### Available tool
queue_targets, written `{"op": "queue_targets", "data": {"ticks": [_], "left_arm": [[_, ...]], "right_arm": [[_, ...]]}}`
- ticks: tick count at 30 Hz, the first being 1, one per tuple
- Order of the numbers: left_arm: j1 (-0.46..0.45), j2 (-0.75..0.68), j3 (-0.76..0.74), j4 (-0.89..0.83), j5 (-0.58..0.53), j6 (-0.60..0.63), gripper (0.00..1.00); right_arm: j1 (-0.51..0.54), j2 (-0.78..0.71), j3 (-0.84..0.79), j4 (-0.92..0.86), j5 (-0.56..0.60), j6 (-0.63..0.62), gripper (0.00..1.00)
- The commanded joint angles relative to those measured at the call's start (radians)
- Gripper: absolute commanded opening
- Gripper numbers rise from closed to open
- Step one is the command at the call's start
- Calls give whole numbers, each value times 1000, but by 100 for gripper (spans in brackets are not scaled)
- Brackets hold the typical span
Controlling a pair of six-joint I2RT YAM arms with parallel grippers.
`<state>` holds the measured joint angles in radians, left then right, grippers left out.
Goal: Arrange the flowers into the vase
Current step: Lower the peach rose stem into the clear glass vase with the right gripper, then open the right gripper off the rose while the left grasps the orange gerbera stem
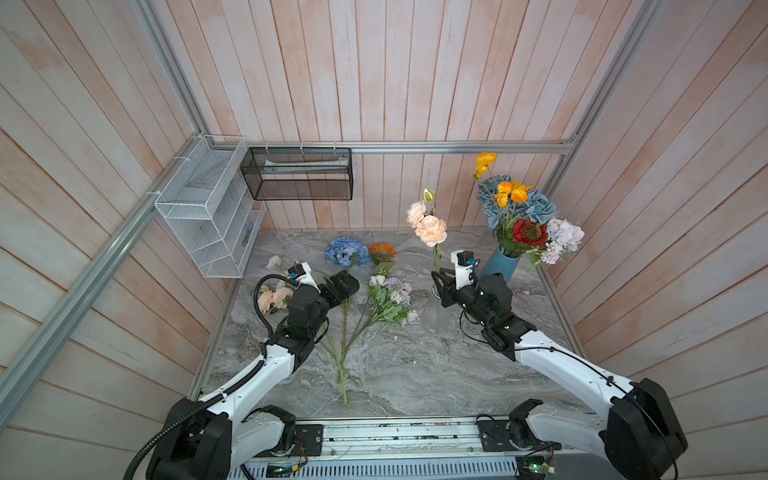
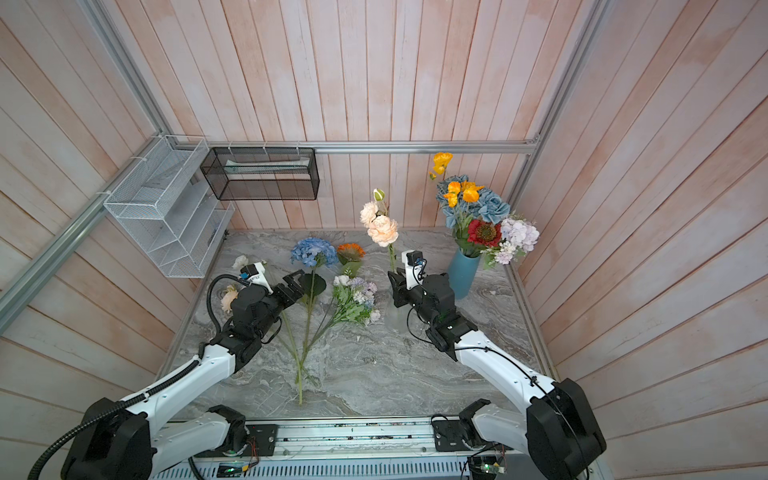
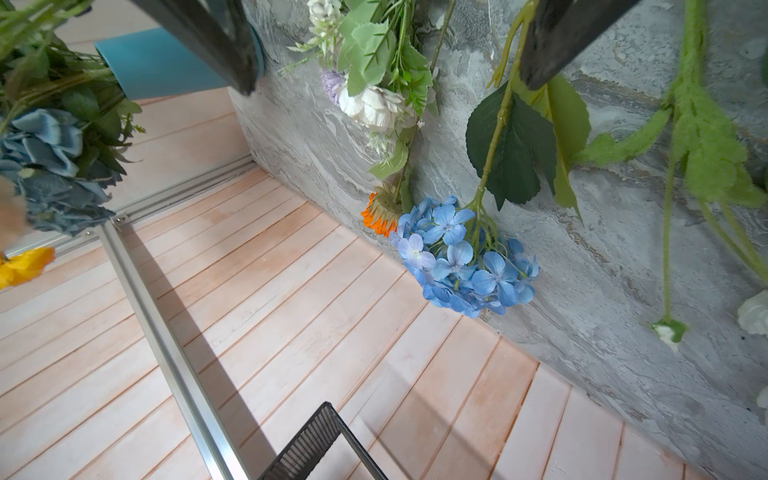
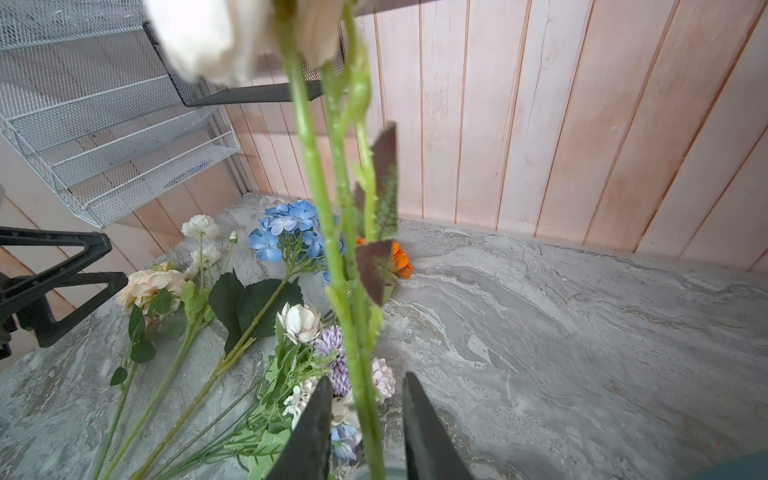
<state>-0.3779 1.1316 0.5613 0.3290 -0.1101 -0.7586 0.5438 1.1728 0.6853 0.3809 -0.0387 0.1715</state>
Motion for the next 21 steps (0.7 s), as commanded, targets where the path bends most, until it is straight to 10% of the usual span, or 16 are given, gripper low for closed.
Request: {"op": "queue_targets", "data": {"ticks": [1, 14, 21], "left_arm": [[4, 18, 20, 14, 32, 44, 100], [5, 168, 170, -170, 176, 266, 93], [3, 268, 246, -319, 256, 368, 64]], "right_arm": [[7, -35, 12, -45, 27, -16, 33], [5, -168, 36, -76, 90, -62, 46], [-4, -136, 18, 17, 171, 3, 95]]}}
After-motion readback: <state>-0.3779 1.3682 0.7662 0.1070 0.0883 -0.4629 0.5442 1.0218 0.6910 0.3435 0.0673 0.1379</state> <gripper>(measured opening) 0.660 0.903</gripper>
